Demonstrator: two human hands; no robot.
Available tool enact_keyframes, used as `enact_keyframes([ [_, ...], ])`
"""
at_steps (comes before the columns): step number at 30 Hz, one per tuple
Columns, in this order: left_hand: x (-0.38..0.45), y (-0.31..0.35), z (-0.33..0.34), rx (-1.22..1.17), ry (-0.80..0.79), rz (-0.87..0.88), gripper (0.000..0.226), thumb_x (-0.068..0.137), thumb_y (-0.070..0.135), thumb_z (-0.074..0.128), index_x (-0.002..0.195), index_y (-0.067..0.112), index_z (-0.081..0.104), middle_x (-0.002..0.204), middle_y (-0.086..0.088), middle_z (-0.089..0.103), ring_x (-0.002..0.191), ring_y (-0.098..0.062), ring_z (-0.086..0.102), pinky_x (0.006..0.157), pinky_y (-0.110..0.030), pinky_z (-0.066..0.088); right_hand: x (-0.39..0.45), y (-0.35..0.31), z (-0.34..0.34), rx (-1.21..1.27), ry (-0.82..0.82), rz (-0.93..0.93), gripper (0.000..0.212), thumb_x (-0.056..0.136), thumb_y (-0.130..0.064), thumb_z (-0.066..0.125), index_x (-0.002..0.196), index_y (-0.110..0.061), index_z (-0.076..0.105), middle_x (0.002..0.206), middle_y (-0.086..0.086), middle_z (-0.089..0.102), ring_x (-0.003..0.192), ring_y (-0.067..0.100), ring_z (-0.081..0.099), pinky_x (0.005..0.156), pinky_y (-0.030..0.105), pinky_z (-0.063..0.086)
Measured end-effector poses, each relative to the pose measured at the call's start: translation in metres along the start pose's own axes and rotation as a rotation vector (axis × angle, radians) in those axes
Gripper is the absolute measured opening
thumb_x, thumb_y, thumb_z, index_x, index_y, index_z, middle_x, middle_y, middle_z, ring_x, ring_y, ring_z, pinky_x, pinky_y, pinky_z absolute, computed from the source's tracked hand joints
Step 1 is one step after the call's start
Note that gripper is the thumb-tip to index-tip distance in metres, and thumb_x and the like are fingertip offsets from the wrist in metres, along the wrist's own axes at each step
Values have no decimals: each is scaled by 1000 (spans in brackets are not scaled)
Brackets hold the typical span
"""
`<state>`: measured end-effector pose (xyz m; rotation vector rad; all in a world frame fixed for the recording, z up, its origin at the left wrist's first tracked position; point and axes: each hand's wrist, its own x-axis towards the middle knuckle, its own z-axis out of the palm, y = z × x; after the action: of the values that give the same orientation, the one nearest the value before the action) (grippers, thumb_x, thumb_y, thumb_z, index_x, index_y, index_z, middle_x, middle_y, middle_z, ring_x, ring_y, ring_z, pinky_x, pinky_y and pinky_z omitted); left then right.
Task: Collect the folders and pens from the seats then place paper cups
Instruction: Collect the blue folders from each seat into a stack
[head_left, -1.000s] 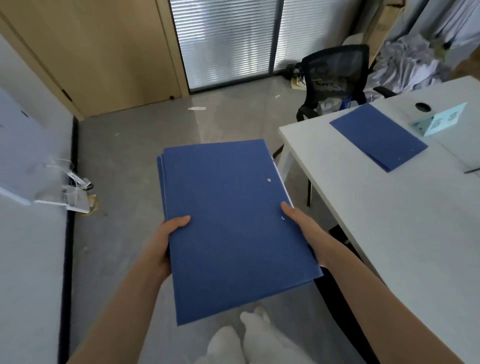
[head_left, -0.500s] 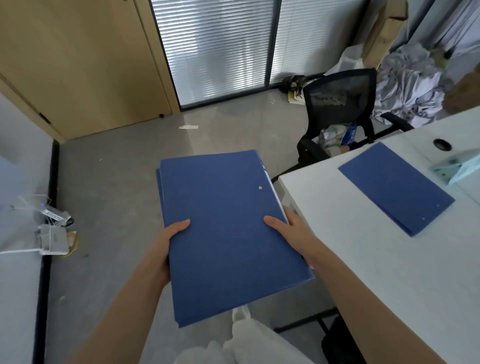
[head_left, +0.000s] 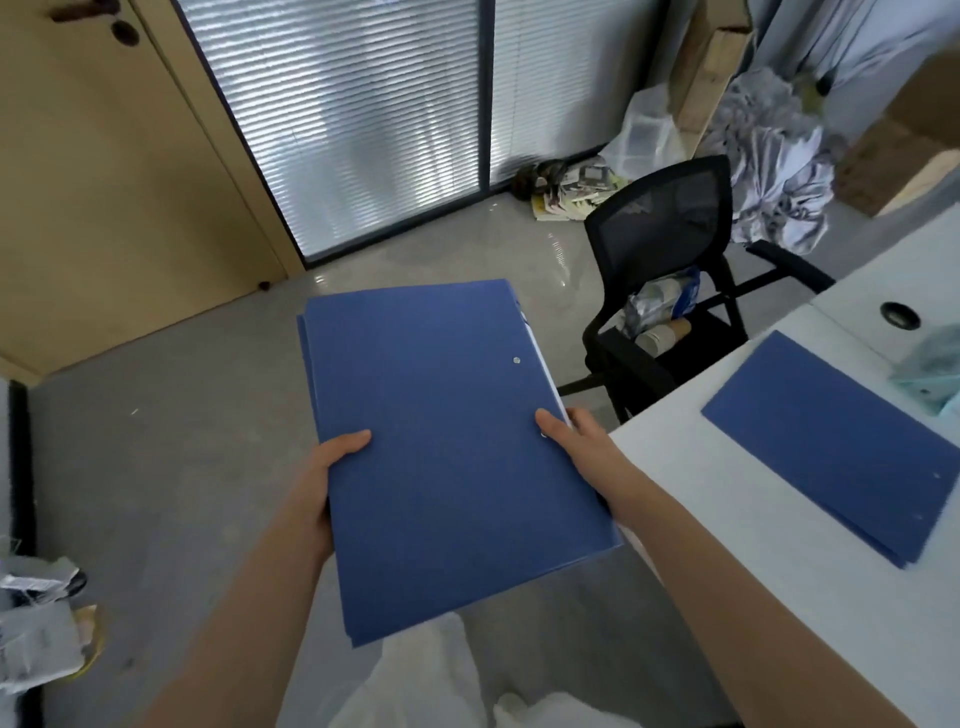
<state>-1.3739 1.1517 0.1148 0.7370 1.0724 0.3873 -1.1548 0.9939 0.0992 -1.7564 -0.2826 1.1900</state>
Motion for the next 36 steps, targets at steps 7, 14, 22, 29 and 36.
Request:
enact_keyframes([
  [7,90,99,22,126,-129,-23,21,90,17,57,107,10,65,86,-6,77,72,-25,73,65,-39,56,73,-55,17,166,74,37,50,86,-53,62,123,-19,55,116,2,69,100,21,70,91,43,56],
  [14,180,153,79,274,-254,-81,34,87,16,59,120,7,63,109,-12,74,84,-29,74,63,-37,59,126,-81,-8,342,223,114,42,89,-54,58,114,-21,64,107,0,73,92,17,72,79,33,56],
  [22,257,165,196,404,-404,-145,22,89,19,57,107,12,68,92,-7,77,74,-24,74,67,-36,56,183,-63,-99,353,619,217,15,91,-21,58,79,-13,64,71,5,52,55,13,43,54,25,37],
  [29,312,172,313,537,-468,-171,46,77,25,68,122,14,64,107,-7,75,87,-26,74,62,-34,58,211,-12,-207,-177,1051,538,46,94,-26,51,133,-4,46,139,21,38,129,40,33,106,43,31],
  [36,346,166,401,607,-539,-180,18,89,18,57,103,16,68,89,-2,77,74,-20,74,60,-30,58,231,15,-243,-281,908,795,95,90,-61,46,153,-3,3,161,17,0,147,39,1,118,48,13],
])
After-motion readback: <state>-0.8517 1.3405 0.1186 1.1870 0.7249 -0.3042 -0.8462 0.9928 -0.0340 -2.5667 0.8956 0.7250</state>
